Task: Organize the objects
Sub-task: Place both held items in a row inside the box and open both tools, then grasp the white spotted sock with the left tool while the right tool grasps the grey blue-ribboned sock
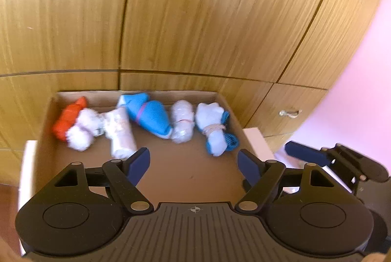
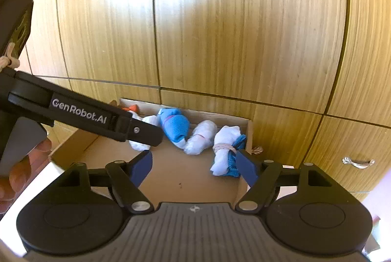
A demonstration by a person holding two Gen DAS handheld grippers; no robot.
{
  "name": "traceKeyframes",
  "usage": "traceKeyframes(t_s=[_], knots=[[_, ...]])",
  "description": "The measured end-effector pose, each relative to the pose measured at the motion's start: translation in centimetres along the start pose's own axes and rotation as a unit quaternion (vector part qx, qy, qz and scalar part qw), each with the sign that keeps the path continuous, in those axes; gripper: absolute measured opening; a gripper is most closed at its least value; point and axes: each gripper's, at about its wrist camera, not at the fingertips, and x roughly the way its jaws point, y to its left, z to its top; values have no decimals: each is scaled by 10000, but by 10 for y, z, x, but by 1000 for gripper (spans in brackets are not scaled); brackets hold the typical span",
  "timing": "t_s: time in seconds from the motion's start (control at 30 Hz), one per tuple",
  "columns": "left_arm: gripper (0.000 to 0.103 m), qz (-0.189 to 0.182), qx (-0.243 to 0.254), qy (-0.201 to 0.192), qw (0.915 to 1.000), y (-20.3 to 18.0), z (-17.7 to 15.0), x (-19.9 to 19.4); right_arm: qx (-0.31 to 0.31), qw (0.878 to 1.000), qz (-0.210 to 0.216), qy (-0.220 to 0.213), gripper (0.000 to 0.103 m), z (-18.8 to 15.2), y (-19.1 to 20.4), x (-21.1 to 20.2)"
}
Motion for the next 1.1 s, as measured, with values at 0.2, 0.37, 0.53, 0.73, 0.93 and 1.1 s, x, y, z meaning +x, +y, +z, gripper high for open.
traceKeyframes(t_s=[0.2, 0.37, 0.53, 0.73, 0.93, 1.1], knots=[[83, 290, 253, -91, 9992, 7, -16, -29, -8, 10000, 2, 2, 78, -3, 9, -17], [86, 578, 507, -299, 9966, 17, -43, -58, 36, 10000, -43, 27, 79, -13, 7, -29], [87, 850, 667, -424, 9932, 38, -73, -82, 118, 9999, -79, 81, 79, -24, 6, -39], [89, 1166, 598, -460, 9903, 66, -106, -102, 123, 9997, -128, 146, 81, -34, 5, -47], [96, 1361, 541, -561, 9876, 84, -141, -113, 220, 9990, -209, 324, 86, -53, -5, -42], [96, 1360, 509, -436, 9884, 94, -163, -104, 277, 9984, -193, 448, 86, -66, -9, -33]])
